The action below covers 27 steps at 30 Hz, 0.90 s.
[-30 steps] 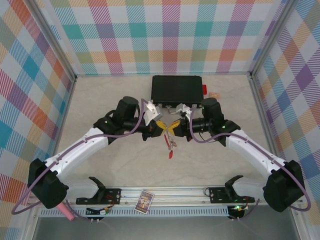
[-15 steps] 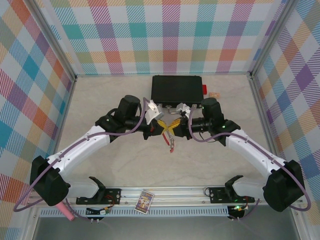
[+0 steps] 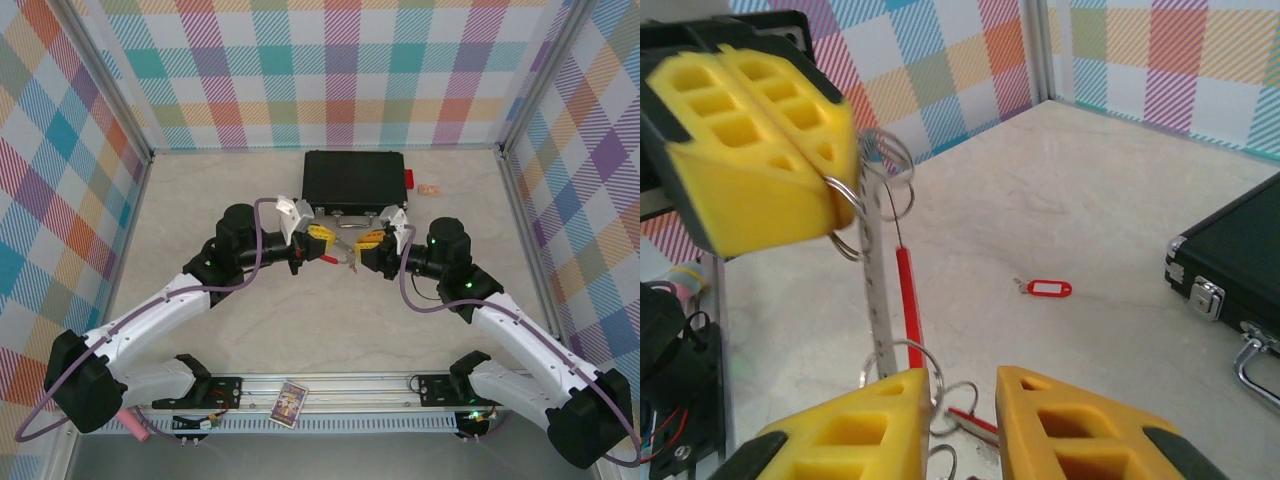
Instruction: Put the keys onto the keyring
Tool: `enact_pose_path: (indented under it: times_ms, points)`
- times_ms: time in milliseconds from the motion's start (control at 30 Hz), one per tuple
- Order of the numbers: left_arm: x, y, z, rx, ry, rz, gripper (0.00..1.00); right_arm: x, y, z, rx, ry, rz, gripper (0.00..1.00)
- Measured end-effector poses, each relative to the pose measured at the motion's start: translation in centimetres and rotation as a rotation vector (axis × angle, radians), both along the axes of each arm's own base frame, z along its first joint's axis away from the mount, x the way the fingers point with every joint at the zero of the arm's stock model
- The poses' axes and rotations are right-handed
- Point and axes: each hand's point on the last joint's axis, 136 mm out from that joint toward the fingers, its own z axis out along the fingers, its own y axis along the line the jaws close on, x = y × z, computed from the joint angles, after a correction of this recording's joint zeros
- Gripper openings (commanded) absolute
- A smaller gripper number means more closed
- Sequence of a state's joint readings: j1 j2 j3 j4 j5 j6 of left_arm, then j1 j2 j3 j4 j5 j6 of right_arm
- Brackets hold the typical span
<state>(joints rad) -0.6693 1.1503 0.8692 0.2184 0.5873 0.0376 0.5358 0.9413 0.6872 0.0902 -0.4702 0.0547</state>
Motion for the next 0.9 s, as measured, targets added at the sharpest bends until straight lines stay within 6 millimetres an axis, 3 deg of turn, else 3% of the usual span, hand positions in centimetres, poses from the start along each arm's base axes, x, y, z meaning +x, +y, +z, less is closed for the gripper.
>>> enact_pose_path:
  times_ms: [233, 500, 700, 900]
  points:
    - [-0.5, -0.3, 2.0, -0.061, -0.049, 0.0, 0.0, 0.3, 0.2, 0.1, 0.019, 0.015, -0.004, 0.25]
    - [-0.7, -0.5, 1.9, -0.067, -0.056, -0.001, 0.0, 0.2, 0.5, 0.0, 0.029, 0.036, 0.009, 0.27]
    - [-0.7, -0.5, 2.0, -0.07, -0.062, 0.011, 0.0, 0.3, 0.6, 0.4, 0.052, 0.055, 0.014, 0.36]
    - [-0.5, -0.4, 1.6, -0.063, -0.057, 0.027, 0.0, 0.0, -0.1, 2.3, 0.1, 0.028, -0.027, 0.42]
